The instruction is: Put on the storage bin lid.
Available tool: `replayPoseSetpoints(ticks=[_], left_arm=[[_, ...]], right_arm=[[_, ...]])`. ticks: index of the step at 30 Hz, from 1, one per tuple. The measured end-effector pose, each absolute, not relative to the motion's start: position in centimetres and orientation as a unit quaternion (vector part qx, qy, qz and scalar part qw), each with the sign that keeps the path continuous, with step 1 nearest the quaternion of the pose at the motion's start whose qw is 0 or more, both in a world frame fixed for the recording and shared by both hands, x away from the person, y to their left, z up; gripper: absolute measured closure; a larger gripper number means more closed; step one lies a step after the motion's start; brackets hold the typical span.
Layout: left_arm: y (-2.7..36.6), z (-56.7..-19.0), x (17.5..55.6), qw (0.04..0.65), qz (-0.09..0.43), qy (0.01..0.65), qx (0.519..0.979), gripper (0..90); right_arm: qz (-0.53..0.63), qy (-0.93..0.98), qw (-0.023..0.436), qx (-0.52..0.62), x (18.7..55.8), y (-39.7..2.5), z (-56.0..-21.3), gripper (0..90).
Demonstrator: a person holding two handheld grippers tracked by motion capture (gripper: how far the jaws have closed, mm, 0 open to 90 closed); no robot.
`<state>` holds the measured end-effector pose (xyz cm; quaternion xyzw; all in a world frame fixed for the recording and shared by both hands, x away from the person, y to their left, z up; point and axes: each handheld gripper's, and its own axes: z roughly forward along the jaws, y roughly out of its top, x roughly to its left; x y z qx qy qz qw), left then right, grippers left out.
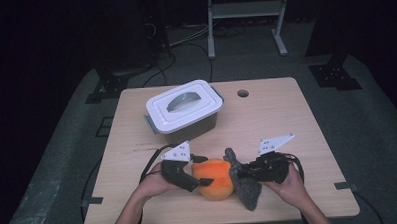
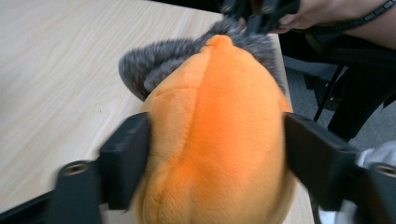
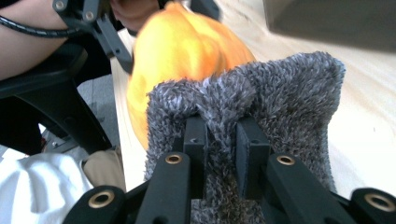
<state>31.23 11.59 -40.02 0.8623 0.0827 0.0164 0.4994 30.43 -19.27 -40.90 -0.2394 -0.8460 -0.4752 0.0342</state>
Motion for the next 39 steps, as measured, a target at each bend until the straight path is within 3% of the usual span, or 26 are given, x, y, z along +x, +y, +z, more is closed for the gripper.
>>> replayPoseSetpoints(ticks=[4,10,12,17,20,24,27,30,35,36,39], left_arm=[[11.4,-39.2,30.7,0.506,0.042,0.061,0.859,41.2],[10.9,-38.9,30.4,0.503,0.056,0.060,0.860,42.7],[10.8,-39.1,30.5,0.497,0.051,0.060,0.864,39.7],[11.2,-39.8,31.2,0.491,0.026,0.086,0.867,19.2],[11.5,-40.2,31.5,0.501,0.004,0.090,0.861,19.2],[11.4,-40.2,31.3,0.503,0.013,0.082,0.860,30.4],[10.5,-40.3,30.8,0.505,0.014,0.067,0.861,31.1],[10.0,-40.1,30.5,0.495,0.019,0.062,0.867,25.4],[10.6,-40.3,31.1,0.491,0.002,0.090,0.867,11.9],[10.7,-40.4,31.2,0.494,-0.004,0.089,0.865,13.0],[10.6,-40.4,30.9,0.496,0.001,0.074,0.865,29.2]], right_arm=[[-0.491,-0.837,0.013,-0.244,30.2,-20.0,-39.7,76.5],[-0.528,-0.820,-0.010,-0.220,29.4,-19.3,-37.8,76.5],[-0.507,-0.833,-0.009,-0.221,29.5,-18.6,-38.6,76.3],[-0.489,-0.842,0.012,-0.228,29.9,-18.6,-40.0,76.1],[-0.475,-0.849,0.014,-0.231,30.0,-18.6,-40.3,75.5],[-0.475,-0.848,0.009,-0.237,30.0,-19.0,-39.7,75.8],[-0.503,-0.835,0.001,-0.225,29.5,-18.8,-38.4,75.9],[-0.493,-0.844,-0.008,-0.213,29.3,-18.2,-38.3,75.9],[-0.493,-0.841,0.017,-0.222,29.7,-18.8,-39.4,75.8],[-0.490,-0.842,0.017,-0.222,29.7,-19.0,-39.4,75.8],[-0.485,-0.843,0.028,-0.229,29.9,-19.6,-39.7,75.4]])
